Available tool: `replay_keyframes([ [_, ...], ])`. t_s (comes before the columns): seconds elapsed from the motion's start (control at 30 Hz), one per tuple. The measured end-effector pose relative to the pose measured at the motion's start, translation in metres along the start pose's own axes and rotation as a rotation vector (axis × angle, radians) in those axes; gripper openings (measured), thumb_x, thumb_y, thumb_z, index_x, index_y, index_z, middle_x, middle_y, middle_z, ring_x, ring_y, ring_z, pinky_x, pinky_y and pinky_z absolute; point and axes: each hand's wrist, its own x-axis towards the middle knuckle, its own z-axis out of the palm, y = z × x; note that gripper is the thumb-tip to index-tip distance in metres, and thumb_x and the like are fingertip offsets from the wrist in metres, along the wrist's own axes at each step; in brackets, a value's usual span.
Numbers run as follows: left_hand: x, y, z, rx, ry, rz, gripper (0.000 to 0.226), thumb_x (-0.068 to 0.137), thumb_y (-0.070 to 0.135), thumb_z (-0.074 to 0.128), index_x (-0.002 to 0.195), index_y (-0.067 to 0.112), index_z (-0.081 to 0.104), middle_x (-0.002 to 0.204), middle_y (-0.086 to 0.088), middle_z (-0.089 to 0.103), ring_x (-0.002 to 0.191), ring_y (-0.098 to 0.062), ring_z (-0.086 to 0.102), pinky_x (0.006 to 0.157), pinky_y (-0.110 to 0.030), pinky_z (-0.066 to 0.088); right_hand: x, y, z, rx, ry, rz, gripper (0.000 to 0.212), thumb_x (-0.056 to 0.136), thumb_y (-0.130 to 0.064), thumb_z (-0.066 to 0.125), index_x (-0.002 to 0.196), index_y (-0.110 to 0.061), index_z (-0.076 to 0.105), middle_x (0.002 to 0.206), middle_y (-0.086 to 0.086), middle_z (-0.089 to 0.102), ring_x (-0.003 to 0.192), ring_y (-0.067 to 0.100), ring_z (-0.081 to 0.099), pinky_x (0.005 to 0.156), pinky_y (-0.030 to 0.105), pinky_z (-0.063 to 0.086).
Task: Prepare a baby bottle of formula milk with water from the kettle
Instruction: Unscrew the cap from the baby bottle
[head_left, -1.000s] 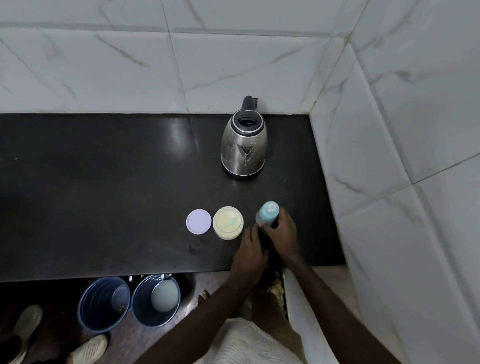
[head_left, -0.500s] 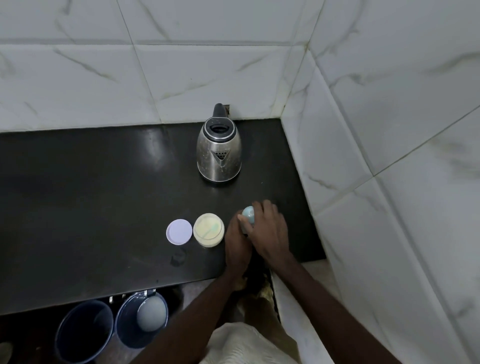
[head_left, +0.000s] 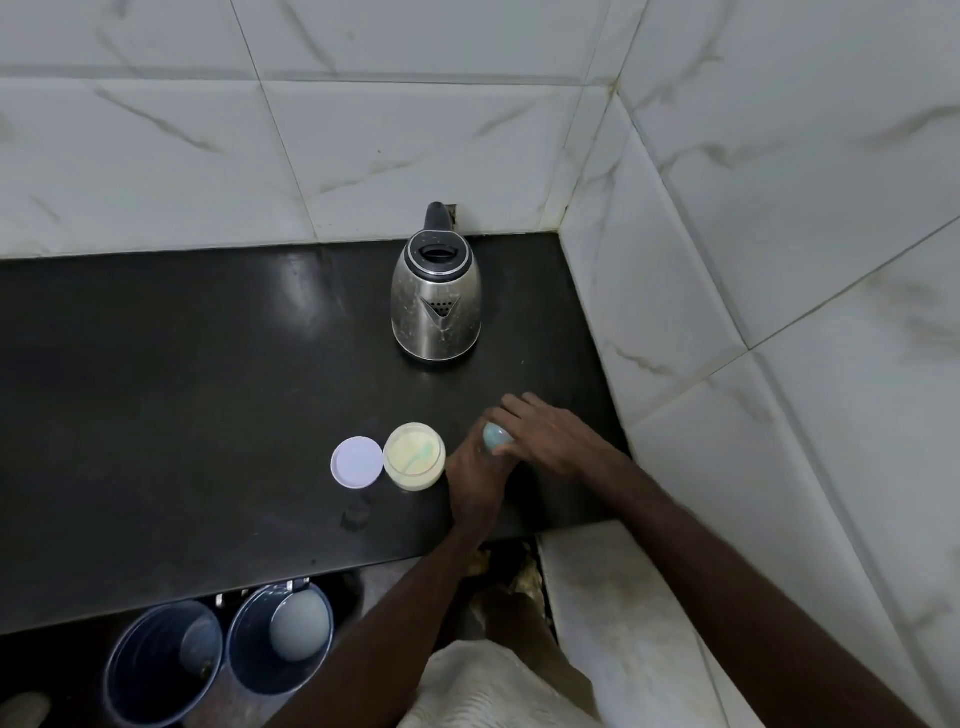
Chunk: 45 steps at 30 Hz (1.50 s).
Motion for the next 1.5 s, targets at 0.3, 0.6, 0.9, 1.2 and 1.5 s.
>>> replay_keyframes([
  [0.3, -0.003, 0.013, -0.005, -0.062, -0.008, -0.038, 0.043, 0.074, 0.0, 0.085, 0.104, 0.026, 0.069, 0.099, 0.019, 0.07, 0.093, 0.012, 0.065, 0.085, -0.009, 0.049, 0.0, 0.016, -0.015, 0.177, 0.087, -0.239, 0.046, 0.083, -0.005, 0.076, 0.127, -0.017, 0.072, 0.128, 0.01, 0.064, 0.11, 0.028, 0.063, 0.096, 0.031, 0.046],
  [0.6, 0.001, 0.014, -0.004, 0.032, -0.068, -0.077, 0.036, 0.072, 0.014, 0.077, 0.105, 0.025, 0.066, 0.091, 0.011, 0.071, 0.085, -0.01, 0.067, 0.082, -0.037, 0.056, -0.017, 0.038, -0.038, 0.482, 0.365, -0.028, 0.041, 0.09, -0.008, 0.069, 0.13, -0.01, 0.067, 0.126, 0.003, 0.06, 0.112, 0.01, 0.06, 0.1, 0.017, 0.044],
  [0.9, 0.0, 0.014, -0.003, 0.029, -0.042, -0.043, 0.032, 0.078, 0.016, 0.08, 0.105, 0.026, 0.067, 0.091, 0.014, 0.07, 0.084, 0.005, 0.063, 0.078, -0.017, 0.049, -0.011, 0.036, 0.056, 0.382, 0.034, 0.469, 0.051, 0.086, -0.032, 0.073, 0.134, -0.017, 0.062, 0.131, 0.012, 0.054, 0.112, 0.037, 0.064, 0.092, 0.043, 0.053],
  [1.2, 0.001, 0.01, -0.001, 0.013, -0.048, -0.031, 0.025, 0.084, 0.029, 0.08, 0.104, 0.027, 0.065, 0.095, 0.011, 0.071, 0.09, -0.003, 0.068, 0.081, -0.024, 0.052, -0.024, -0.004, 0.044, 0.456, 0.383, 0.572, 0.071, 0.085, -0.025, 0.071, 0.151, -0.017, 0.044, 0.145, 0.005, 0.048, 0.128, 0.026, 0.056, 0.1, 0.04, 0.052],
  [1.5, 0.004, 0.004, 0.007, 0.226, 0.04, 0.07, 0.017, 0.088, 0.004, 0.077, 0.103, 0.01, 0.071, 0.091, -0.001, 0.074, 0.084, -0.009, 0.067, 0.079, -0.009, 0.038, 0.009, -0.055, 0.041, 0.139, 0.406, 0.603, 0.044, 0.091, -0.056, 0.063, 0.107, -0.015, 0.06, 0.094, 0.004, 0.068, 0.084, 0.028, 0.071, 0.063, 0.037, 0.053],
])
